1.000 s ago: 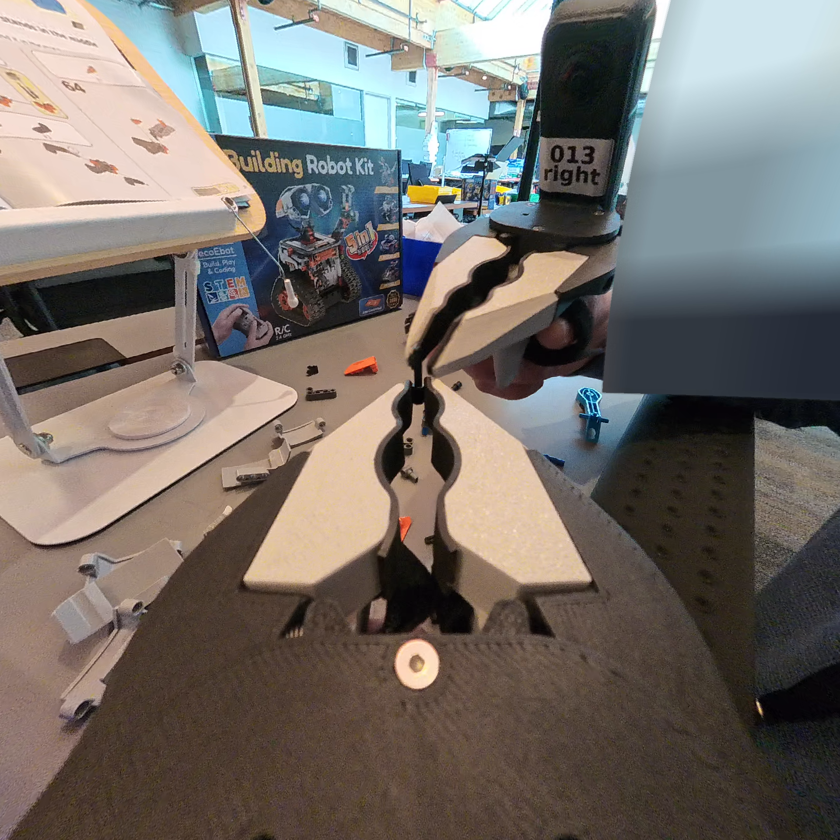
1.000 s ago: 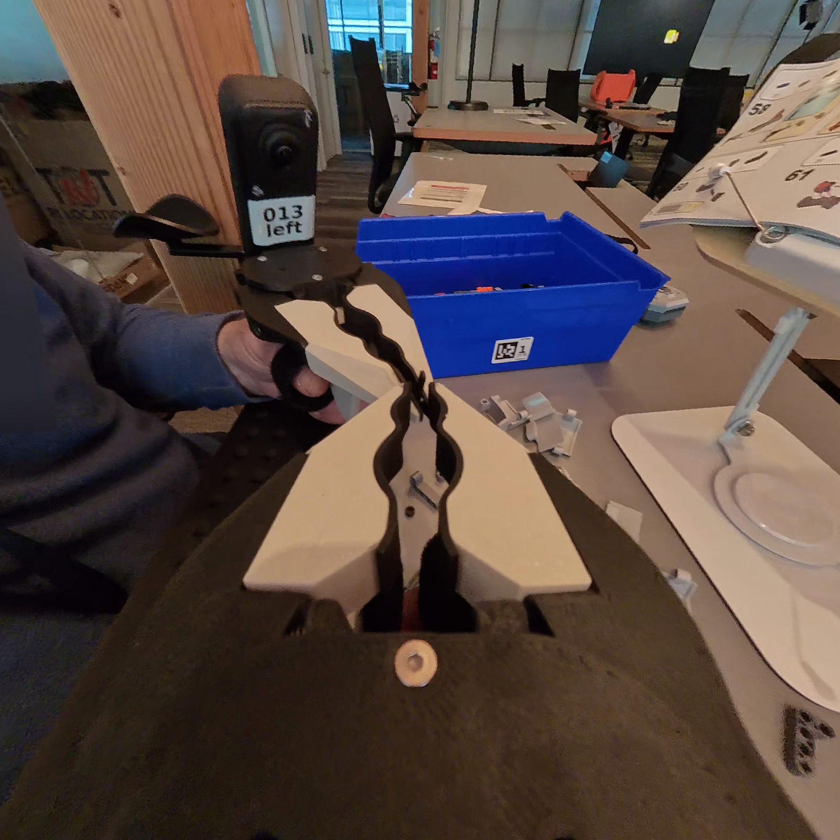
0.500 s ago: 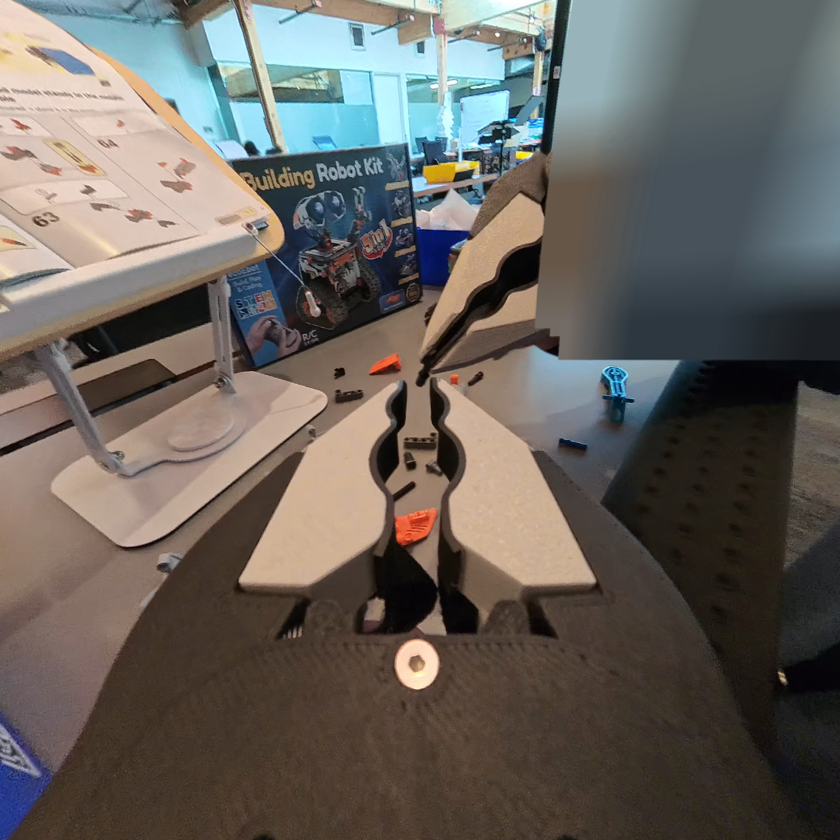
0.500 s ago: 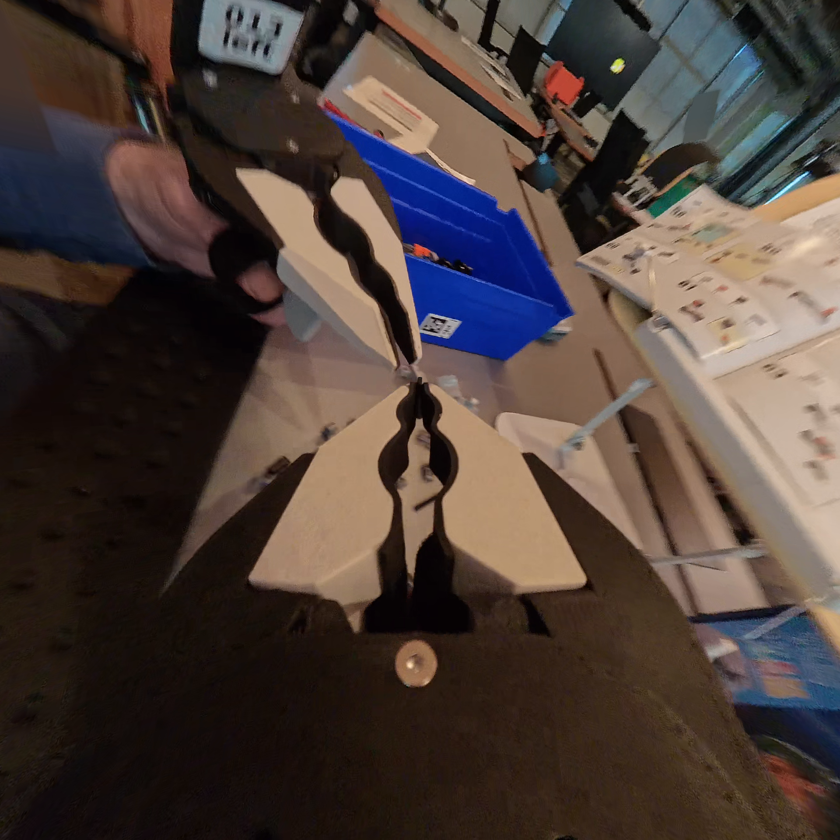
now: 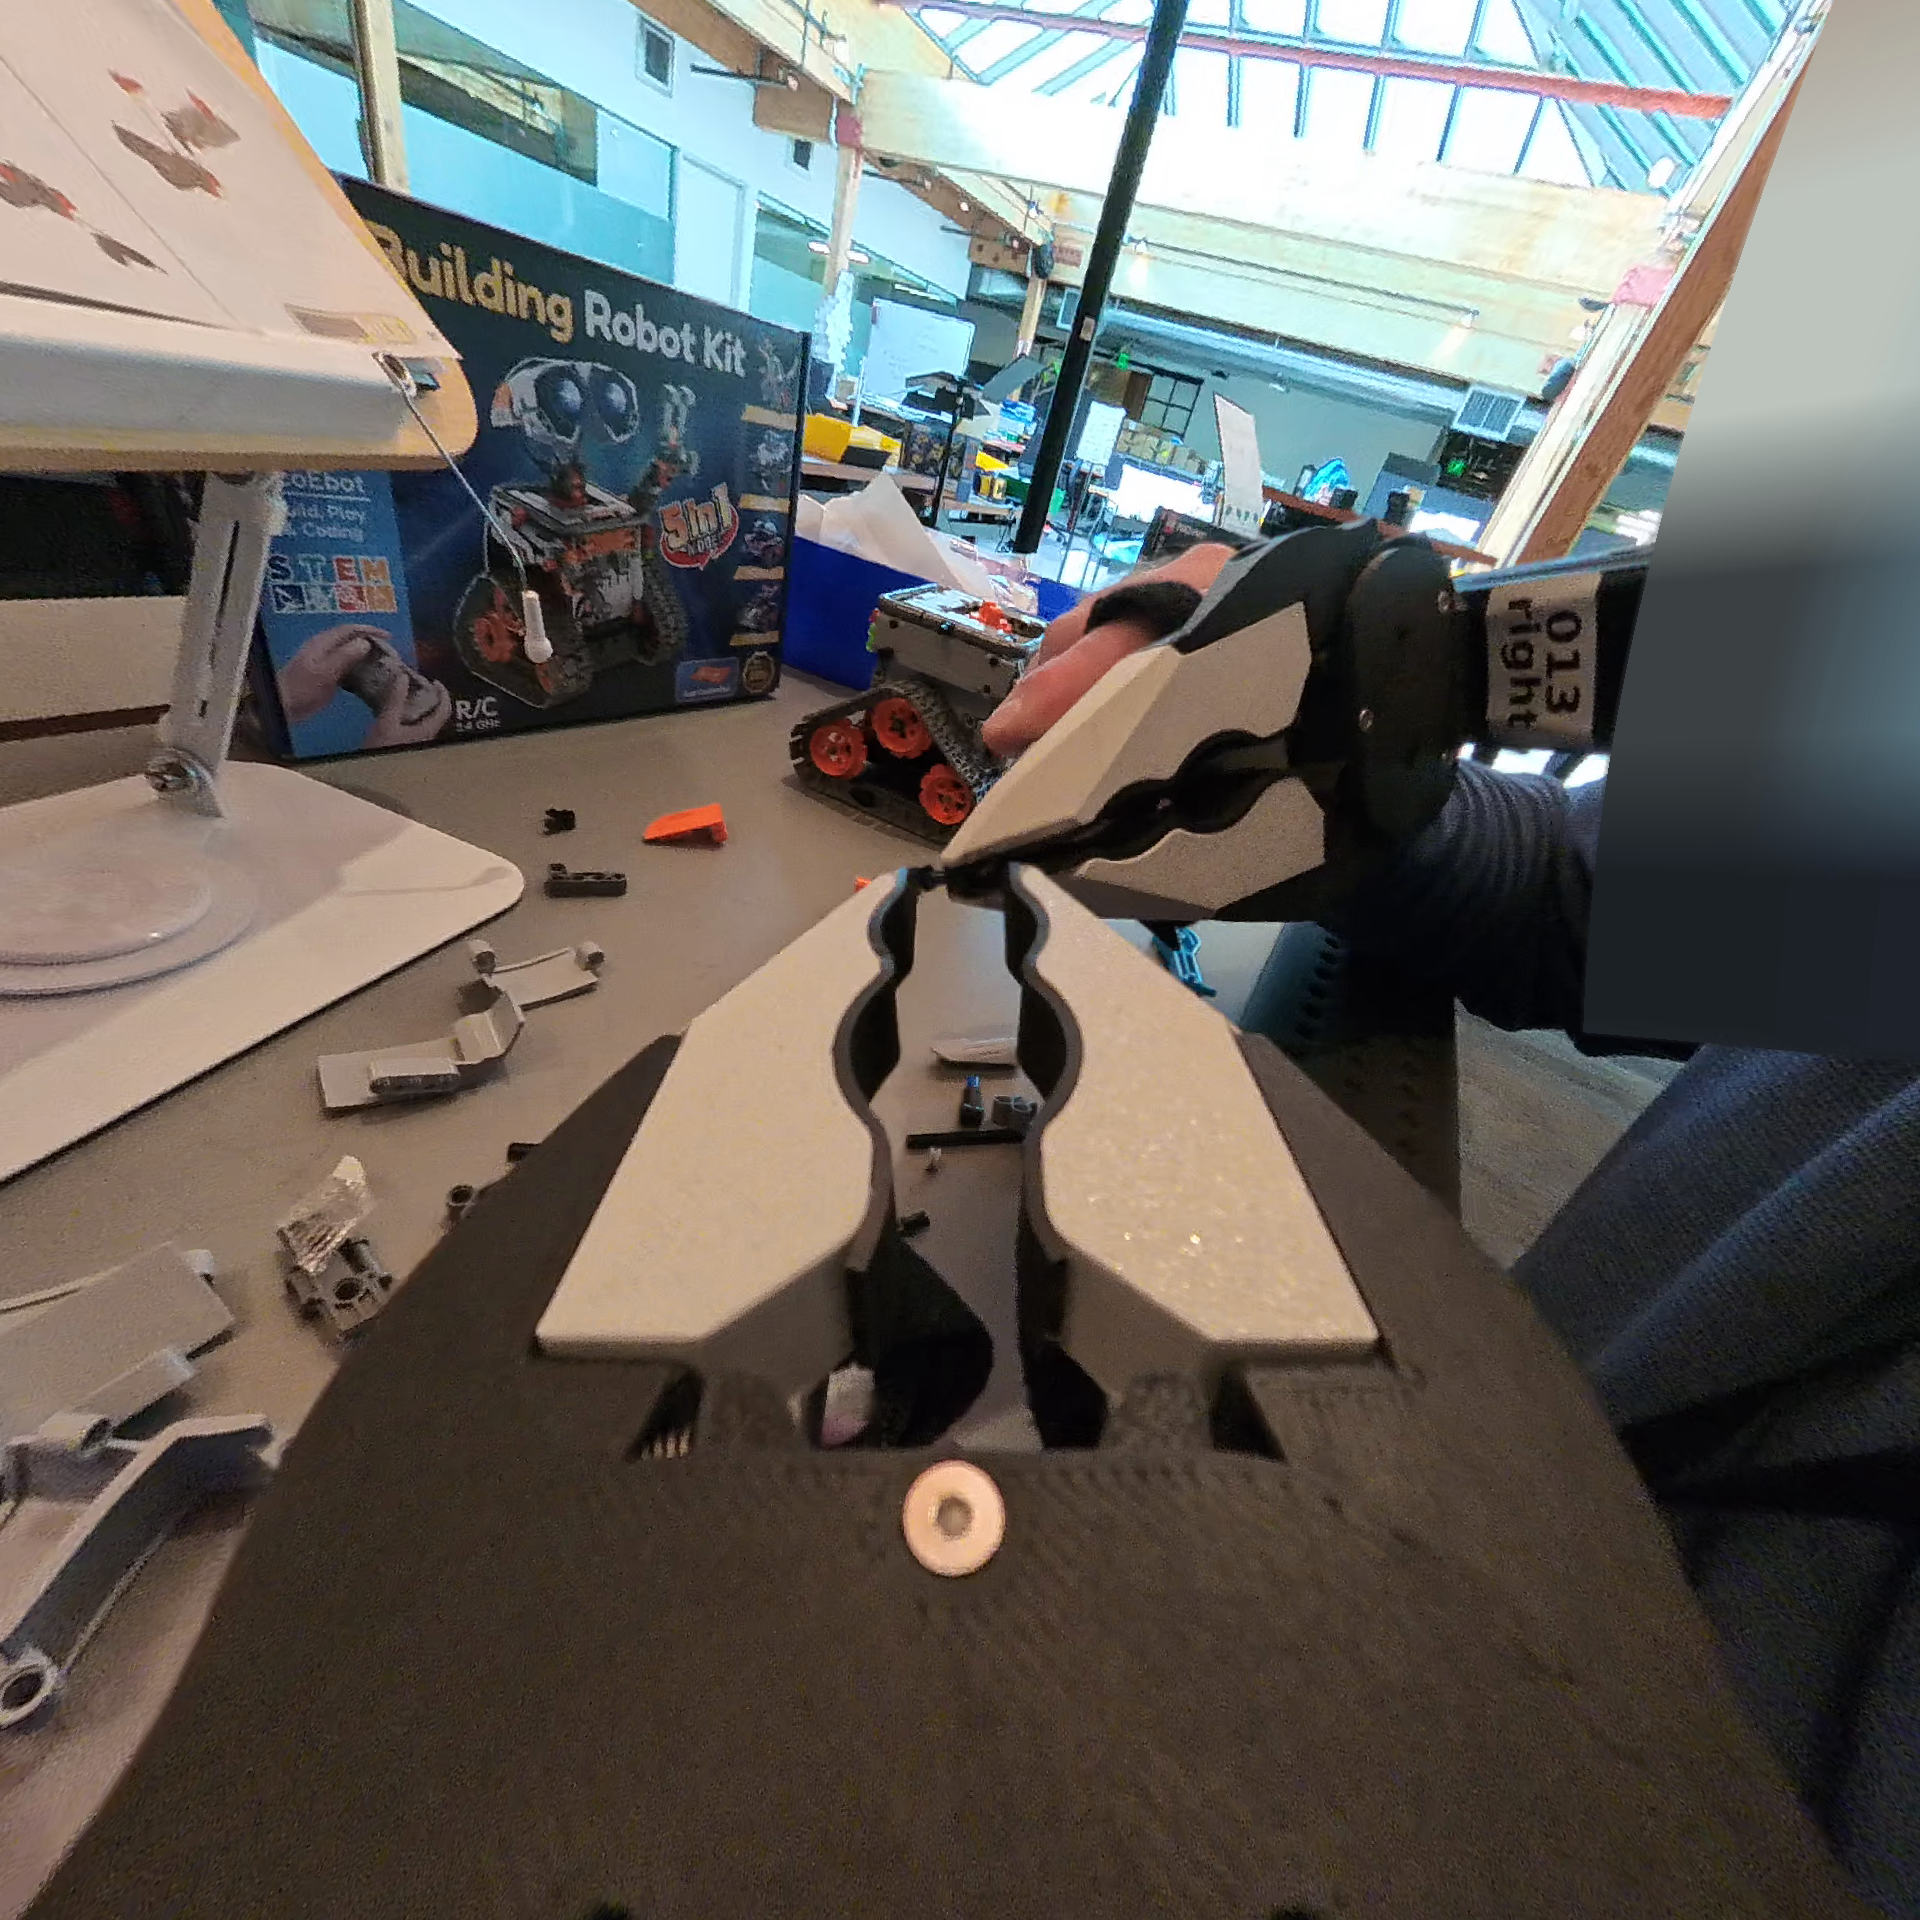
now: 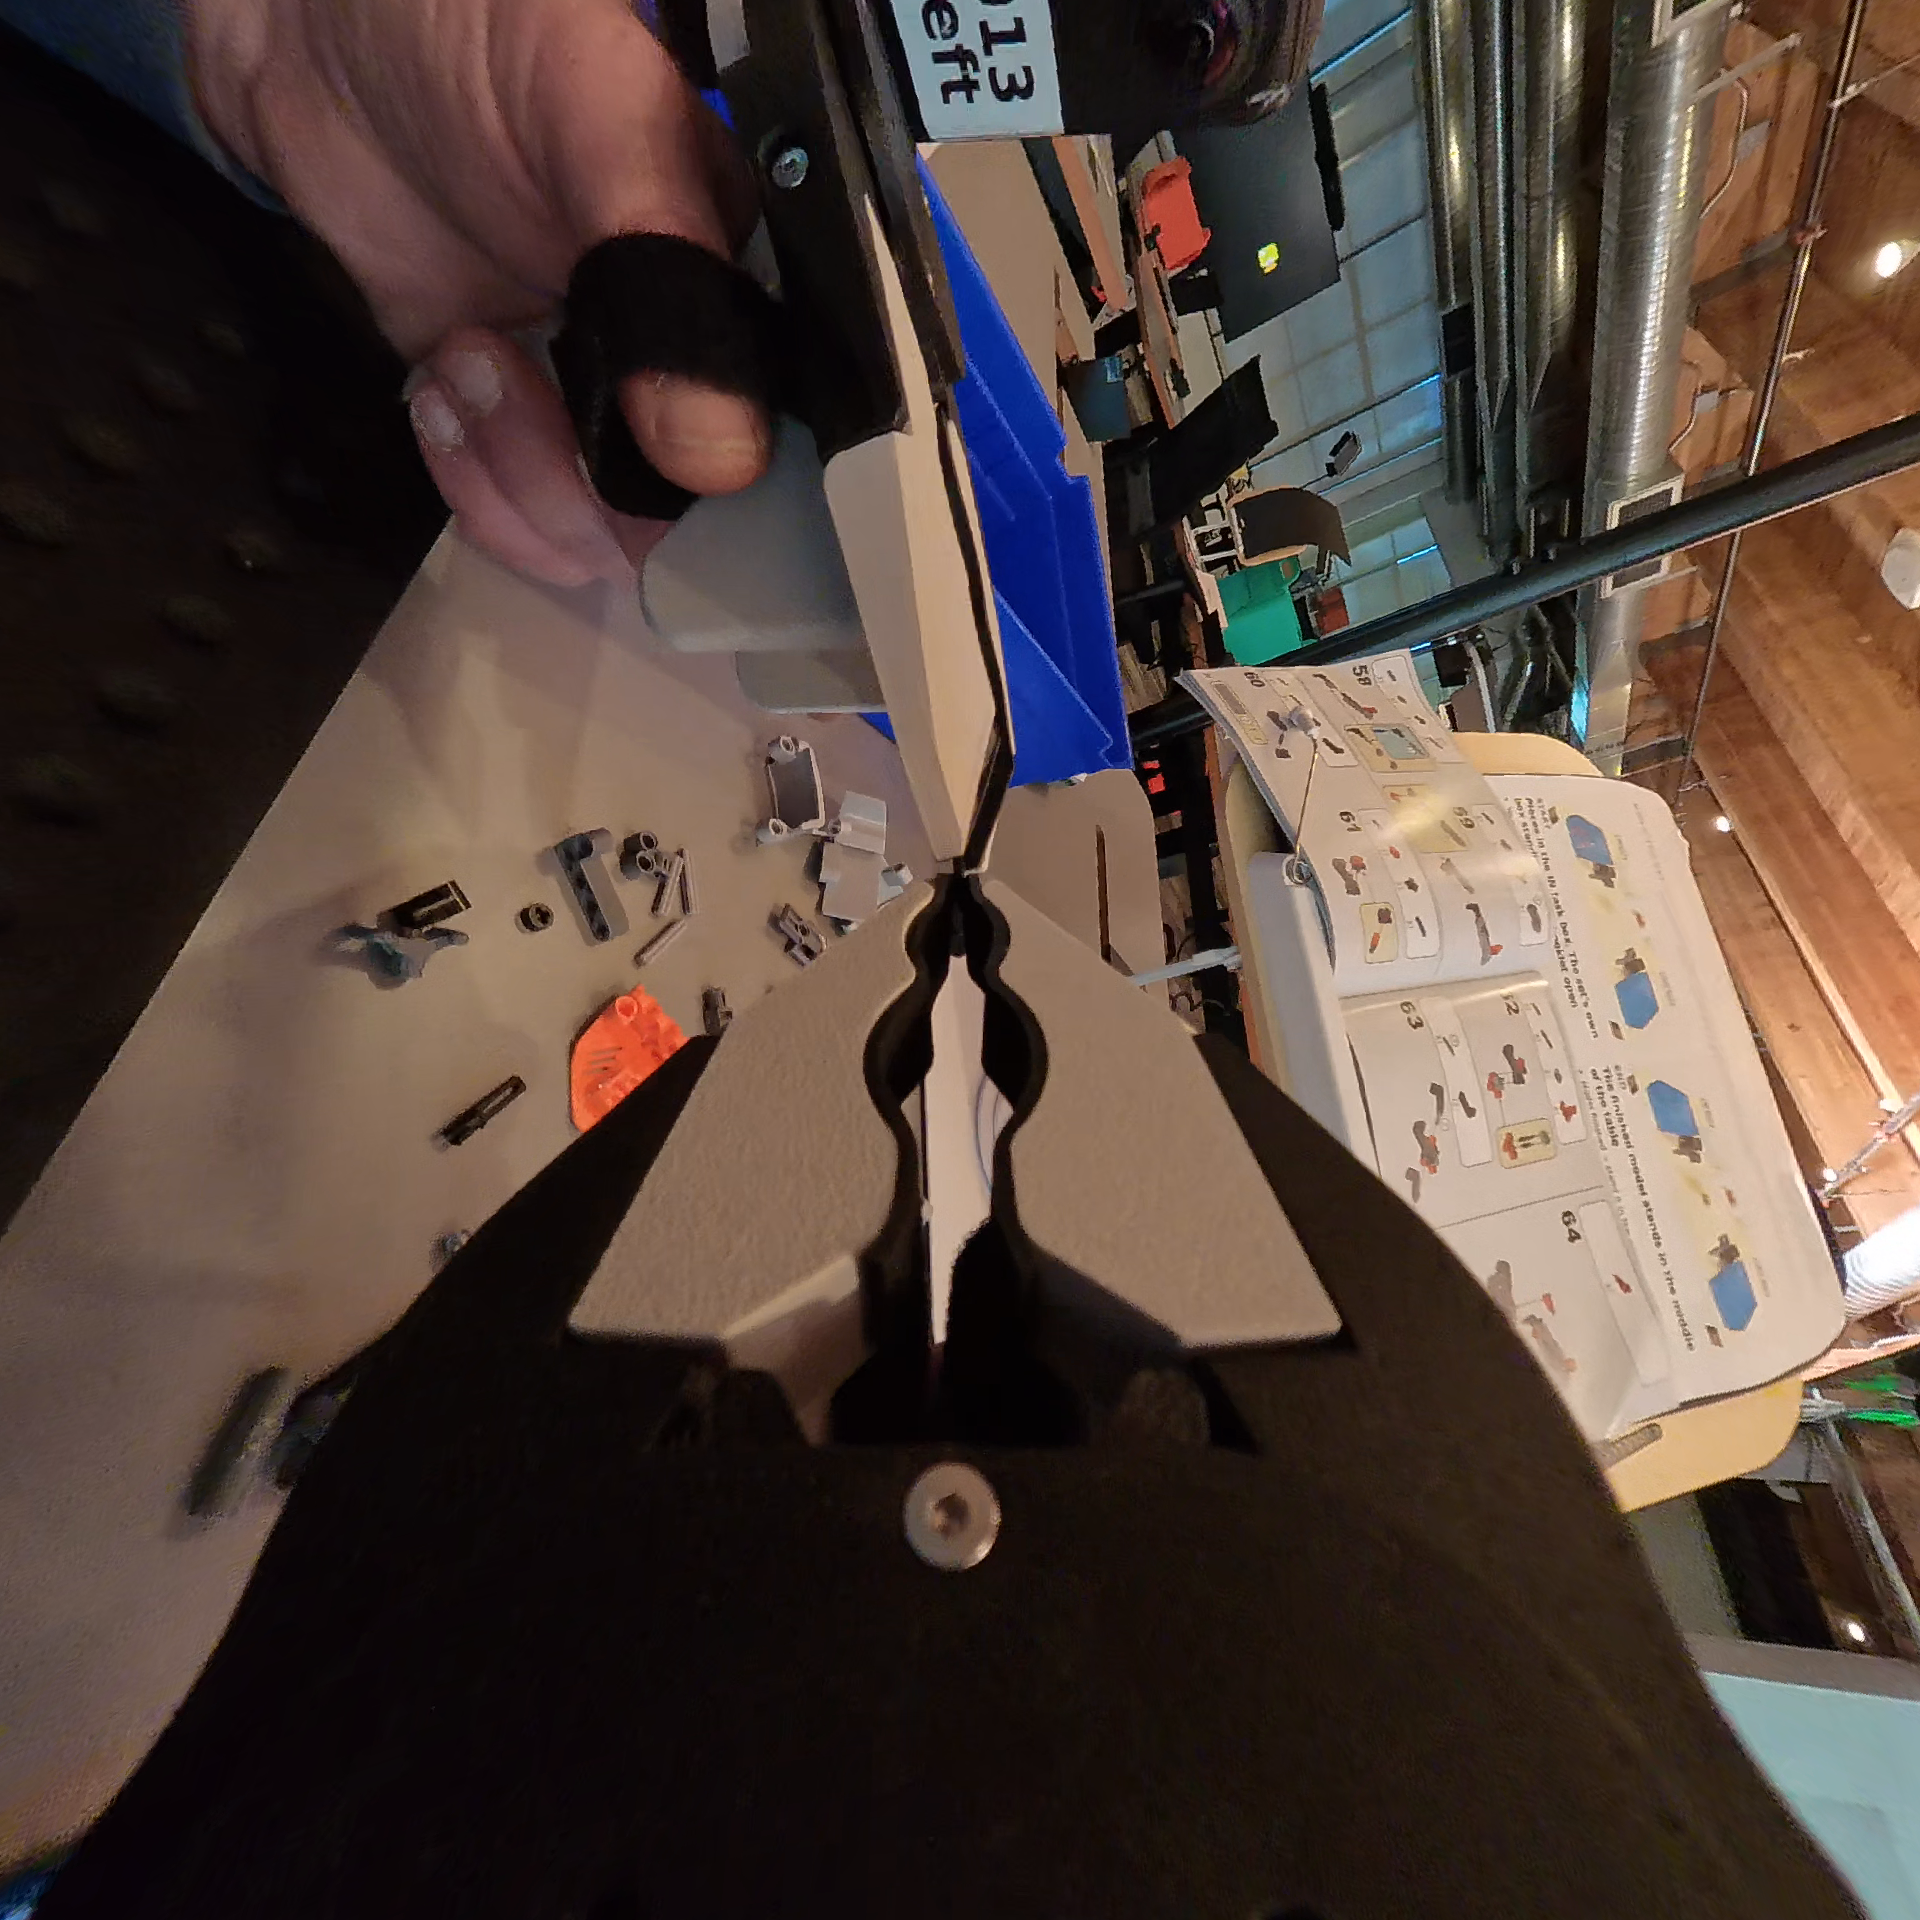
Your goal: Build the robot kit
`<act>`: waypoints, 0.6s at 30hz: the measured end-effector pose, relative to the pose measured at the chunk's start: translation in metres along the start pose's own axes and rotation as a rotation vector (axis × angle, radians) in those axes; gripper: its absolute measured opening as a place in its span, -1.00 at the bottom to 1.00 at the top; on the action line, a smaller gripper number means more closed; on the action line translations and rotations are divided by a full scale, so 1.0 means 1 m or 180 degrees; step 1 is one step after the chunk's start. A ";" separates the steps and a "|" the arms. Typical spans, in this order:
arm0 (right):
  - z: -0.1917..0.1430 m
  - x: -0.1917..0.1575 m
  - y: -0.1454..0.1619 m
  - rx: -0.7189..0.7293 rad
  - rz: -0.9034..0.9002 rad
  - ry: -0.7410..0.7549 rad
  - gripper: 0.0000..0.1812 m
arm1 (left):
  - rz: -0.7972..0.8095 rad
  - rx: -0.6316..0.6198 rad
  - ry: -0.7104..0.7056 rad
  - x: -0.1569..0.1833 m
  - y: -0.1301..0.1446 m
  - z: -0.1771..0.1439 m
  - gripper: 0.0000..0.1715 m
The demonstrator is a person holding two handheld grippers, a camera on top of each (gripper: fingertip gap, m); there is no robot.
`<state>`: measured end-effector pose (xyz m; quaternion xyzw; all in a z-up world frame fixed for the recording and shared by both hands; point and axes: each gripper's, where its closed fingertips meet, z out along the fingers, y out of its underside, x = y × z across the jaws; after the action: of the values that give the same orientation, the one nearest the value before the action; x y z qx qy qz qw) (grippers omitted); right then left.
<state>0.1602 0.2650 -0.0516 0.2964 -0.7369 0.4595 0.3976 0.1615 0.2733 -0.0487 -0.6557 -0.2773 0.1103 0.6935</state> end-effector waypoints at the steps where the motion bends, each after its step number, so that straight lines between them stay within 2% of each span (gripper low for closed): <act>1: 0.001 -0.001 -0.001 0.0017 0.0021 -0.0004 -1.00 | 0.0032 -0.0036 0.0018 0.002 0.001 0.001 -0.83; 8: 0.002 -0.005 0.001 -0.0064 -0.0304 0.0074 -1.00 | -0.0107 -0.0083 0.0117 0.004 0.007 0.002 -0.89; 18: -0.009 -0.010 -0.014 0.0242 -0.0539 0.0002 -1.00 | -0.0290 -0.0061 0.0638 0.021 0.006 -0.003 -0.95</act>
<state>0.1797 0.2686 -0.0517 0.3723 -0.6911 0.4519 0.4237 0.1818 0.2823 -0.0491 -0.6568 -0.2371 0.0099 0.7157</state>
